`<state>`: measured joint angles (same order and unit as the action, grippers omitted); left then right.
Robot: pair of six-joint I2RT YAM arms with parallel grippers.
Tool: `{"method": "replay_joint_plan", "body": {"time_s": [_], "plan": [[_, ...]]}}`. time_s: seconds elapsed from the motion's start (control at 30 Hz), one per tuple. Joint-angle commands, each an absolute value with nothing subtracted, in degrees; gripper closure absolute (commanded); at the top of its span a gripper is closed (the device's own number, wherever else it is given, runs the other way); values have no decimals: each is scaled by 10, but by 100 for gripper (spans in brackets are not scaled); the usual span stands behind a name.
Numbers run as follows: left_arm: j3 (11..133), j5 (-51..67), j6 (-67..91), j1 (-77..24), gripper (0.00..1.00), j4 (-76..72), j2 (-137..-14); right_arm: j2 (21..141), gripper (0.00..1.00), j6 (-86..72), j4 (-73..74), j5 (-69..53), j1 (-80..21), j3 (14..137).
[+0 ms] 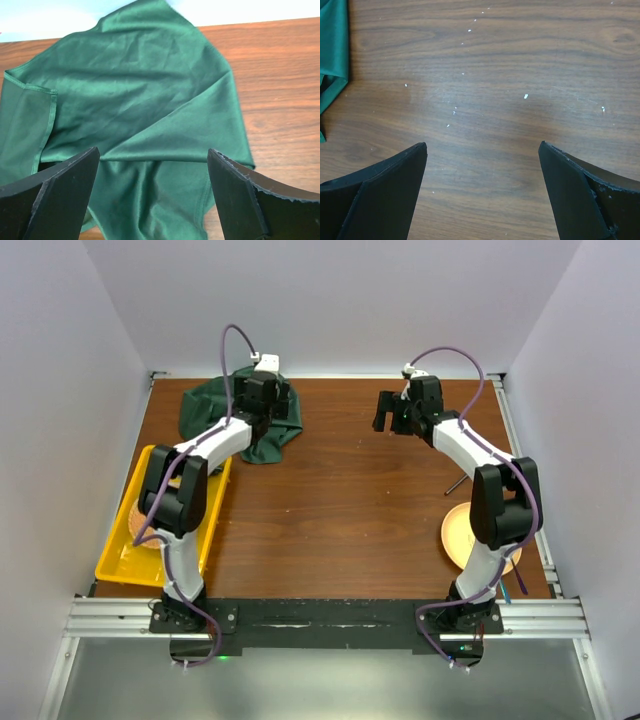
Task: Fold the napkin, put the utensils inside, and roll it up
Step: Move the napkin to the centre of the board
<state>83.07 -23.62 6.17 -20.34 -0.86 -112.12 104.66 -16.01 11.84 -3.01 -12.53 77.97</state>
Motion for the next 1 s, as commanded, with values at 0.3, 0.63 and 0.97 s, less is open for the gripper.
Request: {"method": "replay_joint_plan", "body": {"time_s": [0.3,0.63,0.97], "plan": [[1016,-287,18,-200,3,104,-1248,1028,2,-145,86,-64,-129,764],[1125,-234,48,-163,10,171,-1340,1026,2,-139,89,-77,-131,752],[1144,-132,67,-151,16,210,-1390,1031,2,-146,90,-96,-134,752]]}}
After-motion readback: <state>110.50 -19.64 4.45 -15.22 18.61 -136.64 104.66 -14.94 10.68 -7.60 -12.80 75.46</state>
